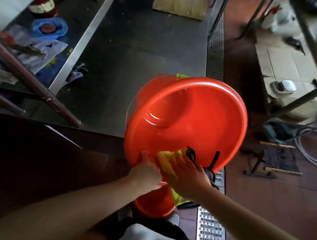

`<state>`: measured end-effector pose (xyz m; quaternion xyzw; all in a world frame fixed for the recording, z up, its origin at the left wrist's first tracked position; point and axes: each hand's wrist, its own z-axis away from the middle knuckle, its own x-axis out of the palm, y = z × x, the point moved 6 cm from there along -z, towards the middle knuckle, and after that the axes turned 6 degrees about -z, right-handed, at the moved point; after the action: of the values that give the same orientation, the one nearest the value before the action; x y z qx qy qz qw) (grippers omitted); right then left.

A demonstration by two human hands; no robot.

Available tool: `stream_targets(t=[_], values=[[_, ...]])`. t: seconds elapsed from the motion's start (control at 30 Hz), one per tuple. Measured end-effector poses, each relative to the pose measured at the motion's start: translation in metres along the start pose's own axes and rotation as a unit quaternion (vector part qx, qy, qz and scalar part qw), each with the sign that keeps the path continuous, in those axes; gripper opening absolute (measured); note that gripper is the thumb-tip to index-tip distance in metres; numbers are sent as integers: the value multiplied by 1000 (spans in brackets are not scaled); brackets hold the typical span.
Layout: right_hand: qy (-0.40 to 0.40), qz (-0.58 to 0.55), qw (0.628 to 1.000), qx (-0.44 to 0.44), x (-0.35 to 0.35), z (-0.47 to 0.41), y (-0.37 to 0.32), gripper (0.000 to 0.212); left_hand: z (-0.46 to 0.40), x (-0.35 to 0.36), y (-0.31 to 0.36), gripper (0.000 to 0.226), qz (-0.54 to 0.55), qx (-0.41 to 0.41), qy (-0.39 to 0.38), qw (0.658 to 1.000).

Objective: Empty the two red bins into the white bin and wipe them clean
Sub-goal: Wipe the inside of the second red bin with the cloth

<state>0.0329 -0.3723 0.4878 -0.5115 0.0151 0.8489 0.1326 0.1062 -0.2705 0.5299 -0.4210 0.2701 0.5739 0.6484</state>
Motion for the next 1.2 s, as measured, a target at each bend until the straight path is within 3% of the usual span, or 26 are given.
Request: stream_targets(t=[0.13, 0.3, 0.5, 0.73, 0.83, 1.0, 1.1, 1.2], values=[[65, 12, 997, -39, -24, 2, -1, 60, -1, -3, -3, 60, 10, 7, 9, 1000], [-45, -26, 998, 29, -13, -41, 12, 68, -1, -6, -2, 66, -19, -13, 15, 1000], [-43, -1, 999, 28, -24, -95, 15, 65, -3, -11, -3, 70, -46, -16, 38, 998], [-21, -67, 995, 69, -30, -160, 26, 48, -1, -3, -2, 65, -90, -26, -18, 995], [-27, -97, 992, 81, -28, -174, 28, 45, -1, -6, -5, 70, -114, -30, 3, 993], [-1, -129, 991, 33, -38, -133, 19, 49, -3, -16, -7, 63, -56, -3, 31, 998], [-53, -50, 996, -53, -36, -84, 11, 59, -2, -18, -11, 57, -33, -3, 34, 999], [-82, -106, 990, -46, -37, -35, 20, 76, -2, -20, -11, 59, -59, 8, 20, 998]])
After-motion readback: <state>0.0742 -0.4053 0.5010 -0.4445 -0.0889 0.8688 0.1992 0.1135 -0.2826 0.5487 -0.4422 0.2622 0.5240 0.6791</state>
